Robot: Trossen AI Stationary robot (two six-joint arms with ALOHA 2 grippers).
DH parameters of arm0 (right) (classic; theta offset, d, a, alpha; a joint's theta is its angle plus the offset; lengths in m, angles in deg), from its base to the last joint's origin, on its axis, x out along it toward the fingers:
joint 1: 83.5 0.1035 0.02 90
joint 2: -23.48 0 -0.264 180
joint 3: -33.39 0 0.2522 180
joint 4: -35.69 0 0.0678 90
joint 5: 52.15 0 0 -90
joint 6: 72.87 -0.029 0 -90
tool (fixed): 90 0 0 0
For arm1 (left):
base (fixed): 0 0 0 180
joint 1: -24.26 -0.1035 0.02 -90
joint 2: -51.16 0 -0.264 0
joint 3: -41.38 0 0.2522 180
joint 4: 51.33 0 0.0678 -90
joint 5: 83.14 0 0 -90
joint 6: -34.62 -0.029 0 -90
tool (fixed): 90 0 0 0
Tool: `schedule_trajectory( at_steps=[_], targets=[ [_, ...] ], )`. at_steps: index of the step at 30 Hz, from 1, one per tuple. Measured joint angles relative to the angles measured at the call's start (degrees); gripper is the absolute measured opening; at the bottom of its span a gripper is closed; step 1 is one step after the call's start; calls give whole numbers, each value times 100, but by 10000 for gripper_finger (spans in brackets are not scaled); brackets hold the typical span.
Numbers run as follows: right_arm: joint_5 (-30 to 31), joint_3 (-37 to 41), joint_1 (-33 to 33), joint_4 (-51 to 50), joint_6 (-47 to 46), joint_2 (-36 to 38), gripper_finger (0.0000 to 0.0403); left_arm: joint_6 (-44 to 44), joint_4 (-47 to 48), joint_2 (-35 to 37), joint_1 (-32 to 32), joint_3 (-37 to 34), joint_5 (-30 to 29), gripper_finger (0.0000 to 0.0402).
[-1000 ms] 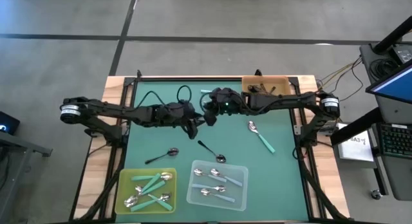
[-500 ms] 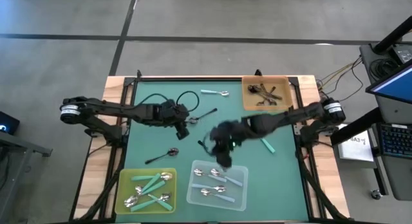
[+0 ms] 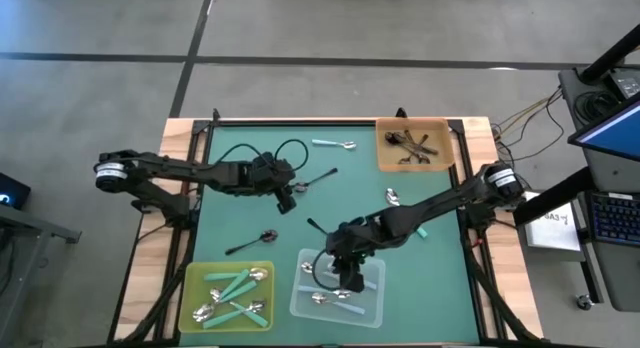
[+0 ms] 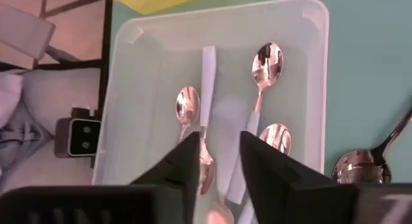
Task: Sort silverware by color (type)
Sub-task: Put the blue spoon into the transparent bin, then put the black spoon into the orange bin
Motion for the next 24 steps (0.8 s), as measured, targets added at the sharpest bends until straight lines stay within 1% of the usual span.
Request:
schedule_trajectory(
  at_steps=[5, 9, 12, 15, 17, 24],
  targets=[
    [-35, 0, 13, -84, -23, 34, 157, -23, -259, -120, -49, 0, -4, 132],
    [22, 0, -2, -503, -209, 248, 178, -128, -591, -398, -118, 0, 2, 132],
    [315, 0, -3, -813, -207, 393, 179, -170, -784, -731, -198, 48, 84, 132],
    [646, 0, -27, -1105, -209, 460, 174, -176, -837, -1183, -309, 277, 334, 132],
    [775, 0, -31, -1253, -207, 474, 170, -283, -800, -1515, -347, 474, 347, 132],
    [829, 0, -46, -1738, -117, 469, 157, -588, -575, -2475, -520, 1221, 352, 132]
  ],
)
